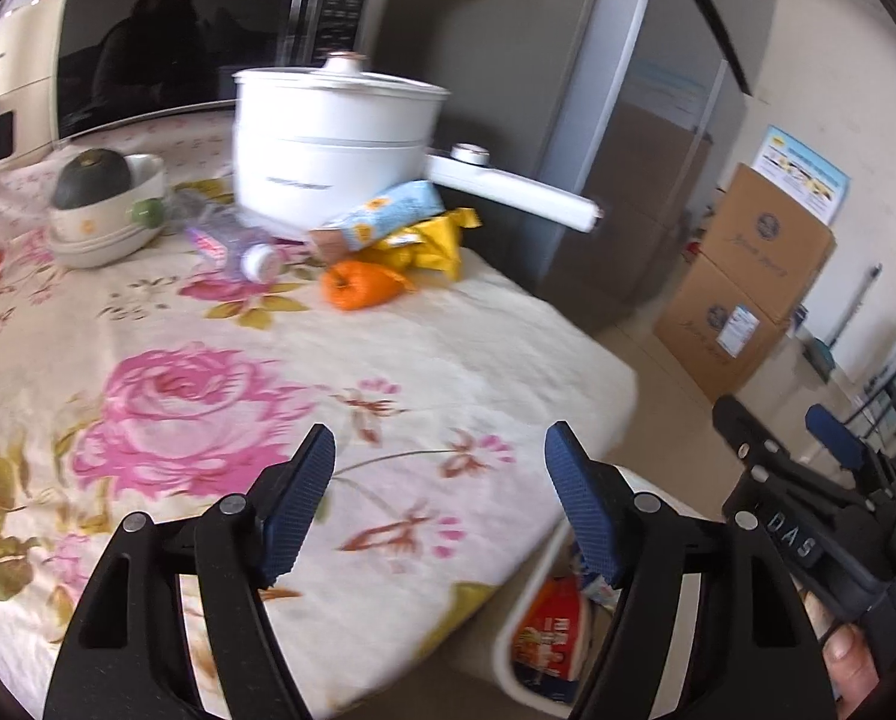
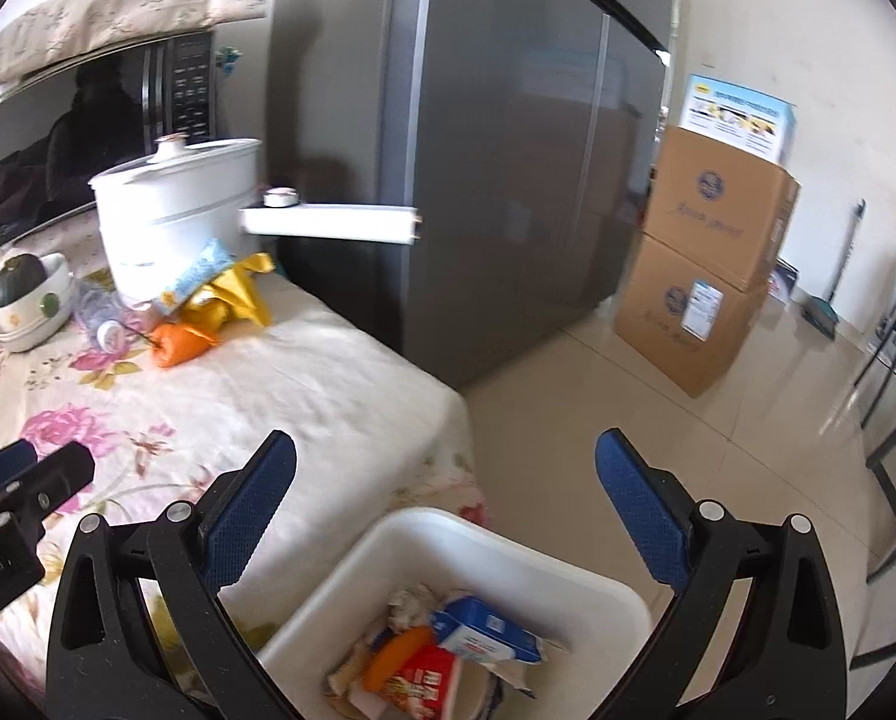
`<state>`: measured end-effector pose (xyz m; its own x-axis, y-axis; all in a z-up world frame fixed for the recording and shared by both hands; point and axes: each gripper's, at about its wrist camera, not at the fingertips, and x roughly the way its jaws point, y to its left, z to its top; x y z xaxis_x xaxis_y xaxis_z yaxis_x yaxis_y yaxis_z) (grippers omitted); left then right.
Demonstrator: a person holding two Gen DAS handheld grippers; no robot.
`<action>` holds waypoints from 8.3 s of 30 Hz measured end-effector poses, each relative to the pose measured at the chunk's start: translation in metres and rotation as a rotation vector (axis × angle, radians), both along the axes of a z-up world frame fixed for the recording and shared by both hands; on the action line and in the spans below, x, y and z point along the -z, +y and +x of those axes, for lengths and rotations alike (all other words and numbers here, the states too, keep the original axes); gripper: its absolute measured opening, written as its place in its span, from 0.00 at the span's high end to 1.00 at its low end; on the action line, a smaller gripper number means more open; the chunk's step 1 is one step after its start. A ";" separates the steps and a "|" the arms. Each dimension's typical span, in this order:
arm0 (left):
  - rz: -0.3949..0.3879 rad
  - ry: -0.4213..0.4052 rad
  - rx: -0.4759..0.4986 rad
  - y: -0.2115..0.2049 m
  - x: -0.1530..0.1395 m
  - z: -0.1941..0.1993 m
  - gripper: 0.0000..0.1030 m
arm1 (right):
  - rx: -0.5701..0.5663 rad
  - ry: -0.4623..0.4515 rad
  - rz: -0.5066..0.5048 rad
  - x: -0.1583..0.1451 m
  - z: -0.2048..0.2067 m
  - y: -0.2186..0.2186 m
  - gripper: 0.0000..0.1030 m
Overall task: Collect trash
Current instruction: 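Move the right tool to the clear Ganten water bottle and grasp it, then lift the water bottle with the right tool while the left grasps the orange pepper, then carry the bottle and pepper over the bin and open both tools, then move the right tool back to the table and grasp the blue milk carton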
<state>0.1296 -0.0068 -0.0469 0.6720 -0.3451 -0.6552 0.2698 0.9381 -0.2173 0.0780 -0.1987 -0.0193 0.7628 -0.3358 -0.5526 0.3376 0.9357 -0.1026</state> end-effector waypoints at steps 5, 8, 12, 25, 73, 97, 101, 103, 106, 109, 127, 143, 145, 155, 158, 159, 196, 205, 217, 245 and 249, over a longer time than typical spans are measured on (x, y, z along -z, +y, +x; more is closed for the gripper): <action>-0.006 0.026 -0.094 0.040 0.006 0.006 0.20 | -0.069 0.011 -0.025 -0.005 0.025 0.028 0.07; -0.029 0.056 -0.166 0.068 0.008 0.013 0.20 | -0.126 0.042 -0.020 -0.005 0.043 0.046 0.07; -0.077 0.084 -0.273 0.107 0.006 0.023 0.19 | -0.229 0.077 -0.022 -0.006 0.069 0.077 0.07; -0.242 0.062 -0.574 0.231 -0.025 0.023 0.19 | -0.633 0.242 -0.181 -0.004 0.172 0.209 0.07; -0.263 0.156 -0.548 0.218 -0.007 0.052 0.19 | -0.687 0.274 -0.022 0.016 0.141 0.186 0.51; -0.197 0.176 -0.265 0.043 0.045 0.166 0.25 | -0.420 0.063 0.303 -0.012 0.077 0.000 0.50; -0.192 0.180 -0.274 0.031 0.058 0.183 0.33 | -0.422 0.053 0.297 -0.013 0.076 -0.005 0.50; -0.194 0.186 -0.275 0.025 0.064 0.189 0.46 | -0.423 0.055 0.300 -0.013 0.076 -0.006 0.50; -0.228 0.207 -0.279 0.026 0.070 0.197 0.71 | -0.426 0.055 0.310 -0.013 0.074 -0.009 0.50; -0.269 0.219 -0.273 0.031 0.072 0.202 0.91 | -0.429 0.059 0.302 -0.013 0.074 -0.008 0.50; -0.162 0.032 -0.191 0.048 -0.001 0.124 0.96 | -0.453 -0.004 0.328 -0.030 0.048 -0.010 0.50; -0.224 -0.038 -0.032 0.024 -0.042 0.044 0.96 | -0.383 -0.055 0.292 -0.043 0.005 -0.025 0.50; -0.223 -0.041 -0.004 0.016 -0.046 0.038 0.96 | -0.360 -0.049 0.290 -0.042 -0.002 -0.030 0.50; -0.226 -0.018 0.131 -0.020 -0.046 0.011 0.96 | -0.265 0.022 0.323 -0.015 -0.060 -0.059 0.50; -0.225 -0.008 0.163 -0.031 -0.045 0.005 0.96 | -0.232 0.023 0.322 -0.008 -0.076 -0.065 0.49; -0.222 -0.006 0.173 -0.035 -0.045 0.003 0.96 | -0.219 0.018 0.320 -0.007 -0.080 -0.068 0.43; -0.107 0.070 0.416 -0.121 -0.015 -0.048 0.64 | 0.234 -0.037 0.044 -0.011 -0.076 -0.114 0.07; -0.019 -0.033 0.293 -0.107 -0.019 -0.045 0.41 | 0.175 -0.022 0.035 -0.010 -0.063 -0.096 0.07; 0.023 -0.037 0.101 -0.055 -0.011 -0.019 0.30 | 0.066 0.014 0.050 0.001 -0.024 -0.055 0.07; -0.105 0.093 -0.367 0.145 0.004 0.027 0.17 | -0.209 0.168 0.611 0.040 0.192 0.088 0.07; -0.123 0.094 -0.384 0.159 0.002 0.028 0.17 | -0.189 0.172 0.817 0.060 0.216 0.093 0.07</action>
<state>0.1573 0.1525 -0.0491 0.7064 -0.1611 -0.6892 -0.1207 0.9321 -0.3416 0.2944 -0.1055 -0.0790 0.6492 0.3430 -0.6789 0.2097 0.7772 0.5933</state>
